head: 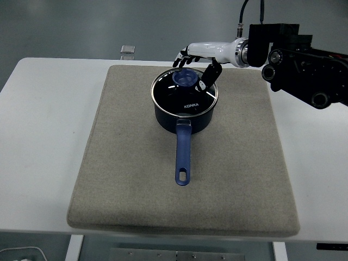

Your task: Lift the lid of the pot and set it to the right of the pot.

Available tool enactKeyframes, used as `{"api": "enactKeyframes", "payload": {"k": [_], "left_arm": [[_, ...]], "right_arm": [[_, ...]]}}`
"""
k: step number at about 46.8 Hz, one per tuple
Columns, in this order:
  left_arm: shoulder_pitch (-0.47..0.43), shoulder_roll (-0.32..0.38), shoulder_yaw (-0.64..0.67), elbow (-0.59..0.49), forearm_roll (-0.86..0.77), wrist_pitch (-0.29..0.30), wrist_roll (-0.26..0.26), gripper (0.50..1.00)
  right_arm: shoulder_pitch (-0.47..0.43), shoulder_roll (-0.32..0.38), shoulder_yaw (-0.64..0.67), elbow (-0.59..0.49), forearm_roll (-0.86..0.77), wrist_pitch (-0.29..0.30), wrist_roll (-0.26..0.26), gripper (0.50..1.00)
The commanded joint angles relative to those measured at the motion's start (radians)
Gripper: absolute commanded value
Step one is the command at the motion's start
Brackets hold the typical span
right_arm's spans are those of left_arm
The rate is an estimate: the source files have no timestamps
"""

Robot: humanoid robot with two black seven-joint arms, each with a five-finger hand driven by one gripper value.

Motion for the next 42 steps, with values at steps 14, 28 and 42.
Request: {"api": "enactKeyframes", "payload": {"k": [14,28,42], "left_arm": [[0.000,0.000,0.000,0.000,0.000,-0.001,-0.001,1.000],[0.000,0.000,0.000,0.000,0.000,0.000,-0.001,1.000],[0.000,0.000,0.000,0.000,0.000,-0.001,-0.001,1.000]], "right_arm": [[-0.003,0.003,-0.003,-0.002,-0.008,0.002,0.000,0.762],[-0.002,0.011,-0.023,-0.004,-0.009,-0.001,0.000,0.725],[0.015,0.008,-0.020,-0.002,-0.008,0.000,0.000,0.660]]}}
